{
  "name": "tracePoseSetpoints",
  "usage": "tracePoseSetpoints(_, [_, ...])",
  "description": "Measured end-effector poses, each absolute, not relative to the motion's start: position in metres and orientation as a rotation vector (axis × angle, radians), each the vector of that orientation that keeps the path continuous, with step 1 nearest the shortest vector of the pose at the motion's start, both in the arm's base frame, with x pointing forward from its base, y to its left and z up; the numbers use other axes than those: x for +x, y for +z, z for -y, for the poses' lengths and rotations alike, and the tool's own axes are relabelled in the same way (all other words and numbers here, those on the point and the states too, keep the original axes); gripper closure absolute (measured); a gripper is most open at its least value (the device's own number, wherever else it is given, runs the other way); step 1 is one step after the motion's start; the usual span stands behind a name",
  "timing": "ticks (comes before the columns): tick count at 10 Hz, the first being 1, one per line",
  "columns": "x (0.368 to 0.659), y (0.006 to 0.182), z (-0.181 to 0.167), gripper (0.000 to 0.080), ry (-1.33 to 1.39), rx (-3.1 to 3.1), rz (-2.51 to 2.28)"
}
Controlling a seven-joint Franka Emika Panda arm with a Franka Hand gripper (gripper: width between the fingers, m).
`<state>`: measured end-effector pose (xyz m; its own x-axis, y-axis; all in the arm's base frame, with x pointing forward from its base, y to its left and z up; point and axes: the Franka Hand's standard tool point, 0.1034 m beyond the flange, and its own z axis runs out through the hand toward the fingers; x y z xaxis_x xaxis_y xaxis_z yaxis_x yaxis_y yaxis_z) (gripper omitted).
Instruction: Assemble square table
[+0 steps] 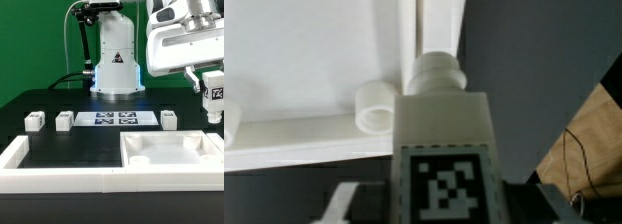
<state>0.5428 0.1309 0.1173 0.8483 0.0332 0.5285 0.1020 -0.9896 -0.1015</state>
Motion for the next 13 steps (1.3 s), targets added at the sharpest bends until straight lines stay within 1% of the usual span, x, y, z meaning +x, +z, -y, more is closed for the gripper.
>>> tracePoseSetpoints(3, [0.573, 0.123, -0.122, 0.0509, -0.876, -2.913, 0.219])
tracePoseSetpoints(4, [0.579, 0.123, -0.119, 0.0509, -0.879, -2.918, 0.234])
tracePoseSetpoints(5, [0.583, 0.125, -0.115, 0.0509, -0.875, -2.922, 0.242])
tracePoseSetpoints(8, [0.582, 0.124, -0.115, 0.0509, -0.874, -2.922, 0.242])
tracePoseSetpoints(9, [0.583, 0.123, -0.114, 0.0509, -0.873, -2.924, 0.246])
tracePoseSetpoints(13, [0.612, 0.111, -0.113, 0.0509, -0.895, -2.916, 0.238])
